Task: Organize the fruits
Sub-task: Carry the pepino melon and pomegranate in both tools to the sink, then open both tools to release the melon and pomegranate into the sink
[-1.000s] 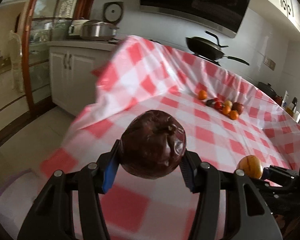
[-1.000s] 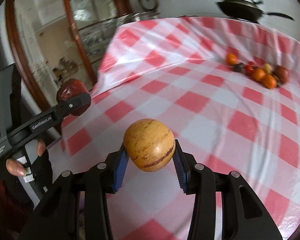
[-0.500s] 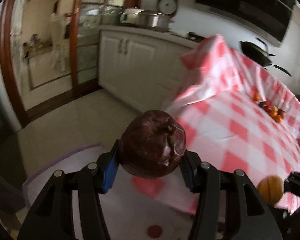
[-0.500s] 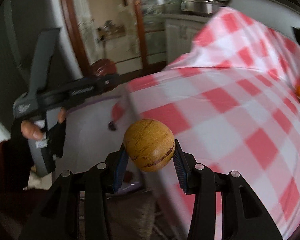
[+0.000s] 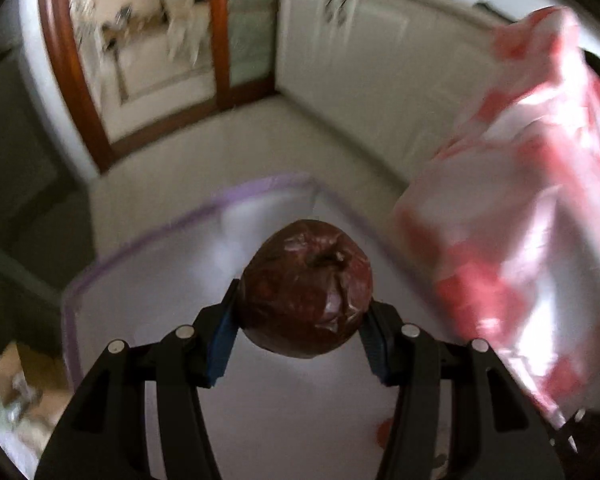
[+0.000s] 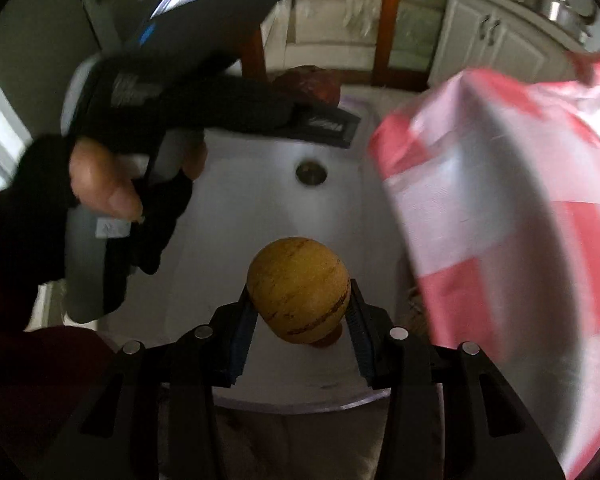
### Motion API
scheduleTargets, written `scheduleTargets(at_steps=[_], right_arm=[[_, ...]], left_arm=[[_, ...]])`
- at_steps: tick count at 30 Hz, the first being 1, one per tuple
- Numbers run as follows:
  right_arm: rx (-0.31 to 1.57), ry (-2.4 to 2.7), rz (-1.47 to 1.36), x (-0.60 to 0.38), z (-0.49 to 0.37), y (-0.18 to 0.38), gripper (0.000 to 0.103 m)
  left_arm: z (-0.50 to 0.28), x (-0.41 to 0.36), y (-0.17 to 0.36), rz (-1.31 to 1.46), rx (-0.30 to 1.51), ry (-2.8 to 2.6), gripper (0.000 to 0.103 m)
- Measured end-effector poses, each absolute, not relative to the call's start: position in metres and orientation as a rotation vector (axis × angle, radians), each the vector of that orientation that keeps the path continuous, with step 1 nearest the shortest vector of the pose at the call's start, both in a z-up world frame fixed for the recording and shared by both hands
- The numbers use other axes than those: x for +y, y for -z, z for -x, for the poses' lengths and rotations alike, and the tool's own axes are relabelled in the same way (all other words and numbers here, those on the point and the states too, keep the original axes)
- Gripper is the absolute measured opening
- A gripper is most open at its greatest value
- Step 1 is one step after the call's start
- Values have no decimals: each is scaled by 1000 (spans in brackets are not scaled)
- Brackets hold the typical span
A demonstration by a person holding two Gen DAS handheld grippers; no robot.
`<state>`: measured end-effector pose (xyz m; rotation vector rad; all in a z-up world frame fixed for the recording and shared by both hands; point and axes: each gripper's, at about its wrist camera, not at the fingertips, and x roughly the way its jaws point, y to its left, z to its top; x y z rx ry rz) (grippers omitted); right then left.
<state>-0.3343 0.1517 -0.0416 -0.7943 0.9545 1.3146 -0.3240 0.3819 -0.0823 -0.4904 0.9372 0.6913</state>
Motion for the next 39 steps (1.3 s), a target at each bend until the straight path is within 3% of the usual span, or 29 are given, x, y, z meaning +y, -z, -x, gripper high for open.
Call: scheduleTargets(at_steps=[9, 23, 25, 27, 28, 29, 32, 34, 37, 39], right_arm=[[1002, -1331, 1008, 181, 363, 94, 43], [1041, -1313, 1146, 202, 376, 122, 45], [1029, -1309, 1142, 202, 375, 119, 46], [998, -1322, 1112, 199, 375, 111, 62], [976, -1330, 1094, 194, 377, 106, 65], [949, -1337, 1081, 192, 378, 99, 67], [816, -1370, 1026, 182, 386, 70, 67], [713, -1417, 938, 168, 389, 35, 67], [597, -1454, 754, 141, 381, -20, 76], [489, -1429, 625, 115, 368, -62, 83]], left_arm=[[321, 412, 145, 540, 1132, -747, 55], [334, 426, 176, 539, 1196, -768, 55], [333, 427, 168, 500, 1172, -790, 55], [333, 428, 157, 470, 1143, -801, 58], [333, 429, 152, 463, 1129, -808, 68], [334, 431, 147, 456, 1111, -820, 75], [338, 432, 117, 400, 1013, -878, 78], [341, 424, 86, 348, 891, -926, 82], [349, 397, 27, 277, 637, -989, 100], [341, 376, -15, 240, 471, -962, 101]])
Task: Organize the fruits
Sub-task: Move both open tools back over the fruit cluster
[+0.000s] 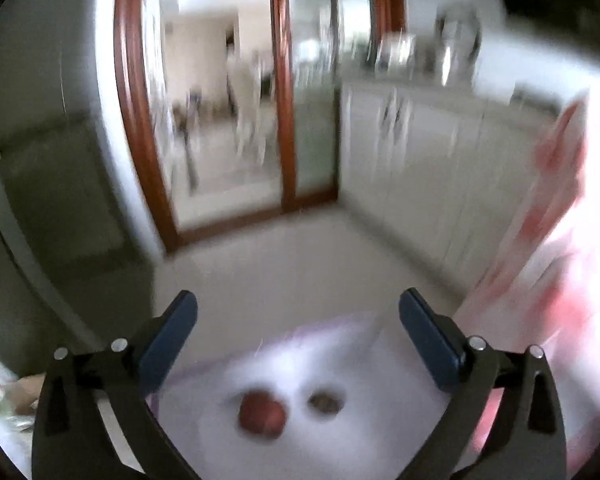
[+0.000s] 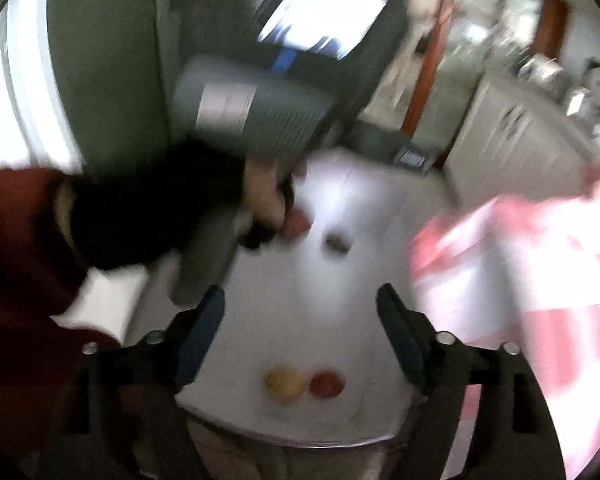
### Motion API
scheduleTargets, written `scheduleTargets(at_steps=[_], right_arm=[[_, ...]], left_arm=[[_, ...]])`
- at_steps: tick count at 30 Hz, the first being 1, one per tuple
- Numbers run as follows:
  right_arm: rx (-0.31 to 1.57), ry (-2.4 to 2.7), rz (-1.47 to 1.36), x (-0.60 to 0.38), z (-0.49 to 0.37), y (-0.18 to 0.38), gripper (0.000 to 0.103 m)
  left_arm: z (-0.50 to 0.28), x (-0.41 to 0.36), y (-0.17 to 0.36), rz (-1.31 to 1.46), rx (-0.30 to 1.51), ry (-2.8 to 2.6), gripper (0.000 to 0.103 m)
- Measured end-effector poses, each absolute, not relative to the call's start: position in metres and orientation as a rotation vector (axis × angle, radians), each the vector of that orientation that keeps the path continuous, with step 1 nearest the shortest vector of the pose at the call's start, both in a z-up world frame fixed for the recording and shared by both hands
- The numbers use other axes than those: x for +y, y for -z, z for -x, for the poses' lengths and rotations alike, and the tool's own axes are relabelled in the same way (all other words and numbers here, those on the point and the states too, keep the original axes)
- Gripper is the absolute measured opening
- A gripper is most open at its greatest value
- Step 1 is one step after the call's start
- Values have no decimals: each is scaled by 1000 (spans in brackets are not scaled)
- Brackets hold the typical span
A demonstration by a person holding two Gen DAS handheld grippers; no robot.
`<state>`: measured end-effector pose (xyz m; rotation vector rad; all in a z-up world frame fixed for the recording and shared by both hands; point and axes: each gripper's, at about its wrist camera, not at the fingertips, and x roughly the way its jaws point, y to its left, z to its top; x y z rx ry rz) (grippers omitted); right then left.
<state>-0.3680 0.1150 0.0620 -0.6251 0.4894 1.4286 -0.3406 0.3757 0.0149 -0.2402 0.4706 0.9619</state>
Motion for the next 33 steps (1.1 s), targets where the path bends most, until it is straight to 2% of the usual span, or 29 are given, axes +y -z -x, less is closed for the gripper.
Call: scheduleTargets(at_steps=[4, 8, 14, 21, 27, 33], right_arm=[[313, -1265, 433, 51, 330, -121, 87], [289, -1030, 311, -15, 277, -141, 87], [360, -687, 172, -124, 186, -132, 87], [541, -366, 58, -242, 53, -107, 87], [670, -264, -130, -310, -19, -76, 87], [768, -344, -70, -277, -65, -59, 87]], left_arm=[[306, 320, -71, 172, 369, -747, 101], [256, 252, -102, 121, 345, -505, 101], [133, 140, -102, 110, 411, -178, 101], [-22, 35, -67, 148, 584, -74, 101], [-103, 8, -37, 227, 663, -123, 101], [-154, 33, -33, 358, 660, -160, 101]])
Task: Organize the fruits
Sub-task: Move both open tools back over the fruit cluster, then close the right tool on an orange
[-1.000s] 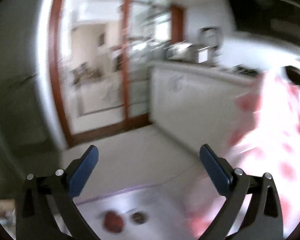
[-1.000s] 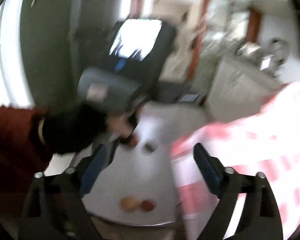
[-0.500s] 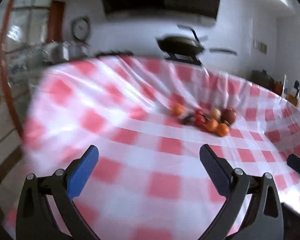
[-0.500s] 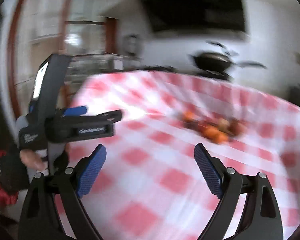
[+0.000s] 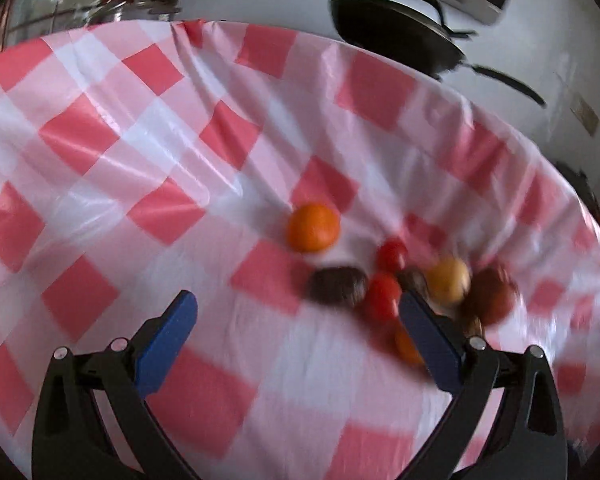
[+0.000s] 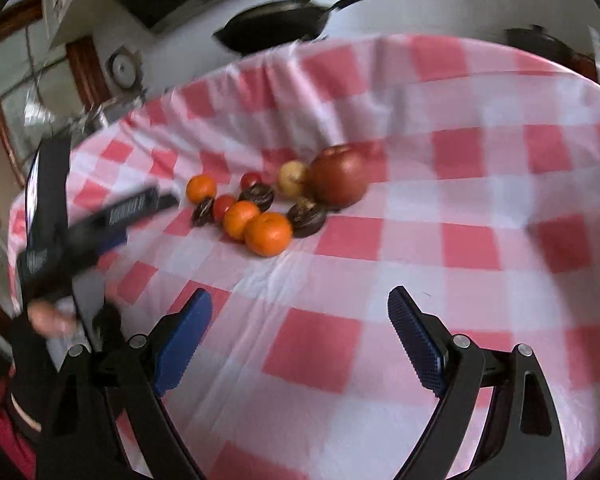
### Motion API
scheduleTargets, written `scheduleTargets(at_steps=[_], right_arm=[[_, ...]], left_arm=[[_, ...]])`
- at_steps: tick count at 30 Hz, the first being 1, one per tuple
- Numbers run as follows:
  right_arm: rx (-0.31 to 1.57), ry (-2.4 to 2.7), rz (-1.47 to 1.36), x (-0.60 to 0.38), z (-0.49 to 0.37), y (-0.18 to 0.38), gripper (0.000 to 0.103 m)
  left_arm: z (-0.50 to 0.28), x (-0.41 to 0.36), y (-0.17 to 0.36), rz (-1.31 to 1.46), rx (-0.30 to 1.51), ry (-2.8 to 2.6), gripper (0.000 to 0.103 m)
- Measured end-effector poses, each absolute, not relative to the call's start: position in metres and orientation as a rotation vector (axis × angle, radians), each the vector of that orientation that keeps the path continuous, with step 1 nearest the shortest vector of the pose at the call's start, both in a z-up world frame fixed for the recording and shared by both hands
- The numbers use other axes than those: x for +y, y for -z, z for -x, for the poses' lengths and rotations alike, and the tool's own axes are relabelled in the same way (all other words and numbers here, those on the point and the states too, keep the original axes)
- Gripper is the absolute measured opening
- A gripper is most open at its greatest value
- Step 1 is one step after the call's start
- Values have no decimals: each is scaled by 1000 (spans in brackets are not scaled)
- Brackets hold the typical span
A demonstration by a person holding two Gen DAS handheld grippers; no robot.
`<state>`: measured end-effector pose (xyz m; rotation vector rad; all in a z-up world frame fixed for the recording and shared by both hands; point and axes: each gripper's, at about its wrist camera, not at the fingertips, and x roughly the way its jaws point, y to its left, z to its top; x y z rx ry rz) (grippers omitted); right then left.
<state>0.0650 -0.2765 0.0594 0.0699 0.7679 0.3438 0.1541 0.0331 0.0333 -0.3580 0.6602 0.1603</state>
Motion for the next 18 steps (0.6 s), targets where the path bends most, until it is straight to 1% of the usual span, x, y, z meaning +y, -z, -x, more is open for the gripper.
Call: scheduleTargets(at_steps=[2, 4, 6, 9, 14, 16, 18], right_arm=[[805, -352, -21, -264, -83, -55, 86], [838, -355, 6, -252, -104, -49, 82], [869, -365, 6, -244, -124, -42, 73], [886, -385, 54, -229, -145, -39, 69], [892, -418, 111, -213, -154, -36, 67], [910, -430, 139, -208, -152, -31, 59], [905, -449, 150, -206, -148, -31, 56]], left_arm=[[-163, 42, -31, 377, 642, -145, 101], [-170, 50, -27, 357, 647, -148, 101], [-169, 58, -27, 360, 636, -142, 101], [-171, 66, -24, 385, 652, -139, 101], [-172, 70, -22, 412, 676, -129, 101], [-171, 70, -21, 409, 684, -125, 101], [-170, 67, -21, 392, 688, -117, 101]])
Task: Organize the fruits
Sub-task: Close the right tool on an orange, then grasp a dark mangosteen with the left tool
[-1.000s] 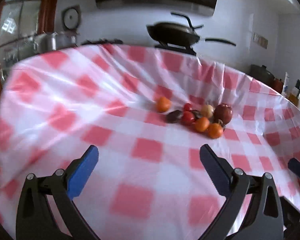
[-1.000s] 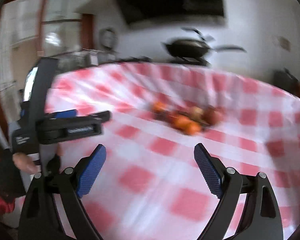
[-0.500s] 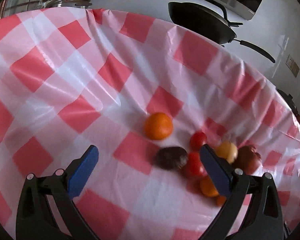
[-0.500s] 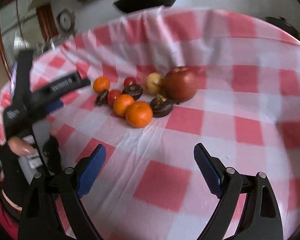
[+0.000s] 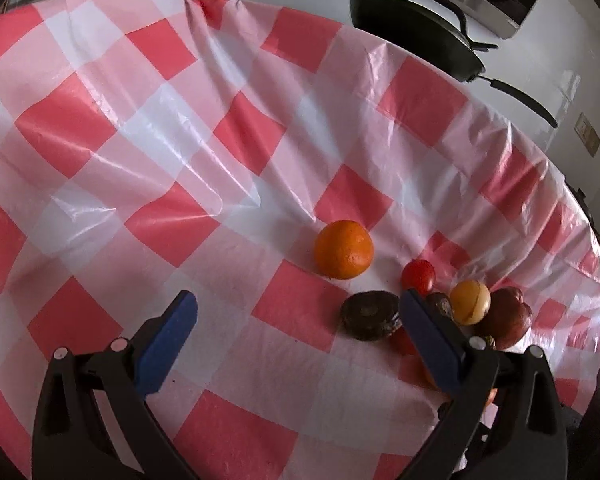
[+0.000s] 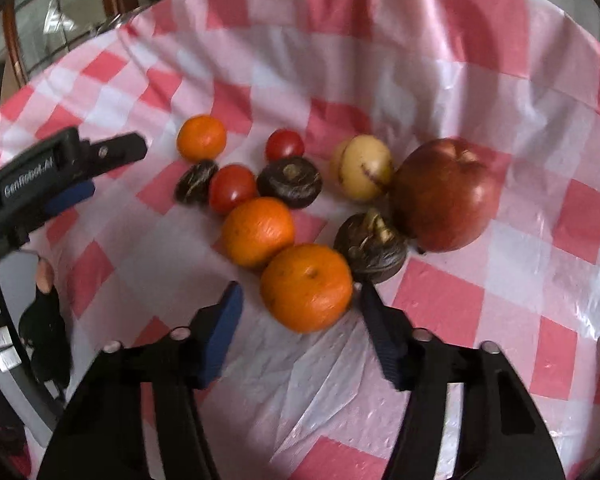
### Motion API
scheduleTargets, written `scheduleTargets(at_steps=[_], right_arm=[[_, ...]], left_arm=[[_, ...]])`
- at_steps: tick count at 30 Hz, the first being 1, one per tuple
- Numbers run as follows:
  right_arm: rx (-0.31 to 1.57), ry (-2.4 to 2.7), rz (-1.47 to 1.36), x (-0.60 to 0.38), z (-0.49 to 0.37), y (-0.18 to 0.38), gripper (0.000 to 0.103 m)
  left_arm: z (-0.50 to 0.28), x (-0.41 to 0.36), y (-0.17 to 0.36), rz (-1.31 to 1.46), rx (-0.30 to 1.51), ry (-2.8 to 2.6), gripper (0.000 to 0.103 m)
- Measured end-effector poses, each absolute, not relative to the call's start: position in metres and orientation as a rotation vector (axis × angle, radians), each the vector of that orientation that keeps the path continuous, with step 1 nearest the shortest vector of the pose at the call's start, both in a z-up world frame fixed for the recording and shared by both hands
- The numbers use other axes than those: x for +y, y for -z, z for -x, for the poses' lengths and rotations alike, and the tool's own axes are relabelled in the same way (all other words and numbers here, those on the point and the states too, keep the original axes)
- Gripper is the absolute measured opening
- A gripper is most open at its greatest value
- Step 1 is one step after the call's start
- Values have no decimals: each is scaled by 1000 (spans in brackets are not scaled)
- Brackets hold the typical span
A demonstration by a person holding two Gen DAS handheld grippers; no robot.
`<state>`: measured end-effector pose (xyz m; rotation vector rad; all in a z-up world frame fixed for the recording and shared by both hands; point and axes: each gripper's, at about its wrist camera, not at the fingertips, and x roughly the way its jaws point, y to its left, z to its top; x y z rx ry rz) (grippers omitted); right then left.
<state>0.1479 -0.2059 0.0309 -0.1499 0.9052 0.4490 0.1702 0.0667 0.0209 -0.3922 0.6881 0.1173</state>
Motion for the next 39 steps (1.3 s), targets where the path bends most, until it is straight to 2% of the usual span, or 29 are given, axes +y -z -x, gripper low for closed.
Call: scheduleTargets(at_steps=[6, 7, 8, 15, 18, 21, 37, 38, 39], right_arm=[[907, -438, 119, -206, -153, -28, 55], [907, -431, 114, -207, -154, -28, 52], [904, -419, 108, -209, -153, -29, 42], [899, -417, -15, -225, -155, -30, 41], [898, -381, -72, -236, -157, -31, 41], [902, -358, -127, -246, -160, -30, 41], [904, -359, -152, -252, -160, -29, 42], [904, -359, -152, -252, -160, -29, 42], [904, -359, -151, -252, -160, -29, 42]], left_arm=[[-169, 48, -23, 284, 705, -77, 101], [-169, 44, -22, 266, 717, -64, 101], [-170, 41, -22, 251, 730, -54, 101], [-174, 29, -16, 172, 804, -22, 100], [-184, 26, -9, 151, 860, -16, 84], [-193, 23, -4, 135, 897, -7, 76], [-237, 33, -4, 125, 885, 65, 75], [-237, 33, -4, 124, 885, 65, 74], [-237, 34, -4, 122, 885, 68, 69]])
